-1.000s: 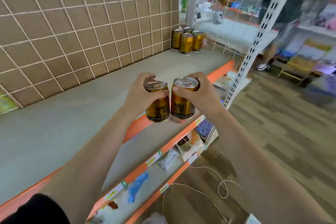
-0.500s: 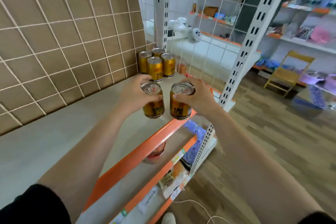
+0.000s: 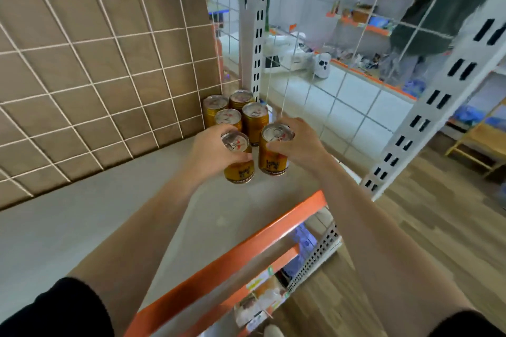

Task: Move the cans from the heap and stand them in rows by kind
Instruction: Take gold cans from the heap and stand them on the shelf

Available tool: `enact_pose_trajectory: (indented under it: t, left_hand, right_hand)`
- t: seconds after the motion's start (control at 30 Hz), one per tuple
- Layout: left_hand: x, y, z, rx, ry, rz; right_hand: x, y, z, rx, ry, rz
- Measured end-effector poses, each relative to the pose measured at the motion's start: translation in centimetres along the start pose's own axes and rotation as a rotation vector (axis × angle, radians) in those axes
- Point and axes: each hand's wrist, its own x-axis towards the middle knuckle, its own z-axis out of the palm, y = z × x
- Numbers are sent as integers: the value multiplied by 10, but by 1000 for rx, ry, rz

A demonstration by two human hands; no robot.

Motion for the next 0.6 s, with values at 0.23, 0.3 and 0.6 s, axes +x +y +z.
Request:
enact_pose_trajectory:
  t: [0.23, 0.3, 0.6]
  left_hand:
    - [22, 7, 24, 139, 69, -92]
    - [23, 12, 27, 146, 95, -130]
    - [16, 10, 32, 39, 142, -330]
  right_hand:
    - [42, 6, -5, 61, -153, -50]
    - [46, 6, -8, 33, -205, -95]
    - [53, 16, -4, -116, -214, -77]
